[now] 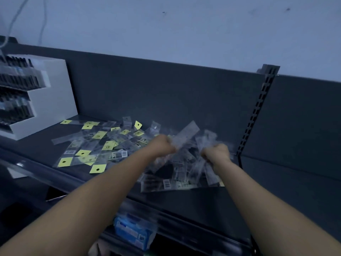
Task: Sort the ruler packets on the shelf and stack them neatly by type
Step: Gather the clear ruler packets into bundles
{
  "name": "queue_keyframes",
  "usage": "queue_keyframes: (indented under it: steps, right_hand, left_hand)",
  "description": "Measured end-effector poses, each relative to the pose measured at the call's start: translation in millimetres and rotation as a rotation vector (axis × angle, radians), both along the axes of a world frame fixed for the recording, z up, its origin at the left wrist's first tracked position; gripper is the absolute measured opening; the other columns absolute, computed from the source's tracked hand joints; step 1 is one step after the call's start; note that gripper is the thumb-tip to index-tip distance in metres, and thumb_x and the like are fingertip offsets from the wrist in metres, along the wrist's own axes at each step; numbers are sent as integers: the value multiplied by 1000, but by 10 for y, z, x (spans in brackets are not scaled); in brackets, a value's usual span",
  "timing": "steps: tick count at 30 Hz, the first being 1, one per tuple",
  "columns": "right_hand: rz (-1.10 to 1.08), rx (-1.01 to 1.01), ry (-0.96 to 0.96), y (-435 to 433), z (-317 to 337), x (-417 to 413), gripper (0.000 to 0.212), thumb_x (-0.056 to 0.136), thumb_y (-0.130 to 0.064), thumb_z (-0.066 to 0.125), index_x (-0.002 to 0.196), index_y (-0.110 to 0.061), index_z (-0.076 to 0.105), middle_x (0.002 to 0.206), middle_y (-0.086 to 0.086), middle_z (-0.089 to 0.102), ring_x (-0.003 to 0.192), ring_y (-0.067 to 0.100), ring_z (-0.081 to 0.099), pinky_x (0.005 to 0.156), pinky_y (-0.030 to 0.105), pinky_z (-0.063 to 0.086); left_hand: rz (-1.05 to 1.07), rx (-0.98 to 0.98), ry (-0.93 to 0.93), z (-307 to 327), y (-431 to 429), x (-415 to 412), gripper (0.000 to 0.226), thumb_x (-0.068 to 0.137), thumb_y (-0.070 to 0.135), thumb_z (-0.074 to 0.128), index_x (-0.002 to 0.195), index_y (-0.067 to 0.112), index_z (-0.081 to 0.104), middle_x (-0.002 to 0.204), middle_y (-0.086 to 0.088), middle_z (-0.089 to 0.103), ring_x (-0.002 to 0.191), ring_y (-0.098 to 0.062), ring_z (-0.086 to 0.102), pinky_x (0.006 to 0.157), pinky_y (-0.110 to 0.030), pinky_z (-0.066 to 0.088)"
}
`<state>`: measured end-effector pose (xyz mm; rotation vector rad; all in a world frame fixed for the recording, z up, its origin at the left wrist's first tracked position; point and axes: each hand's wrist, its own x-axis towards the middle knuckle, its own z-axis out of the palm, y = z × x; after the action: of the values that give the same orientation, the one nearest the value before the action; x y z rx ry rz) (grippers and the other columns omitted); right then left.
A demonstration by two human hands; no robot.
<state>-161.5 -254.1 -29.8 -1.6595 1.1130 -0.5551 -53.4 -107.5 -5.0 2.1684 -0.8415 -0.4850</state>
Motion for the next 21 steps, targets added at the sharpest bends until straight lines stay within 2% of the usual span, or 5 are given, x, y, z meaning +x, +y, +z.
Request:
queue_keyframes:
  steps: [4,9,14,18,21]
  right_hand:
    - [29,-58,-164,-25,111,0,29,83,1,60,64,-13,44,64,4,49,61,20,47,58,31,40]
    - [131,154,-355,-52,185,-6,8,85,-1,66,87,-7,63,89,19,70,77,33,69,75,50,59]
    - [246,188,-472,-137,228,-13,12,86,-1,68,80,-10,63,84,13,70,73,26,68,73,40,58]
    - [300,217,-532,-158,203,64,5,88,-4,66,88,-6,61,83,13,69,71,24,67,69,39,58]
    - [313,239,-514,-197,135,134,4,91,-5,62,91,-7,58,90,16,66,77,26,65,73,42,58]
  left_hand:
    - [4,-166,189,66,-74,-40,14,96,14,50,88,8,60,91,-8,59,83,-21,54,62,-26,41]
    - [-10,-224,303,-9,-252,-179,18,99,16,48,93,10,64,84,-6,63,67,-14,56,48,-17,46]
    - [-50,-273,337,1,-392,-167,24,98,28,54,102,8,66,96,-6,68,85,-19,62,75,-25,50]
    - [-76,-322,383,9,-424,-134,8,87,11,68,92,5,64,76,-3,65,60,-9,60,50,-15,48]
    - [21,-429,475,-16,-432,-45,10,87,-2,63,83,7,62,70,-5,63,51,-9,60,49,-21,50]
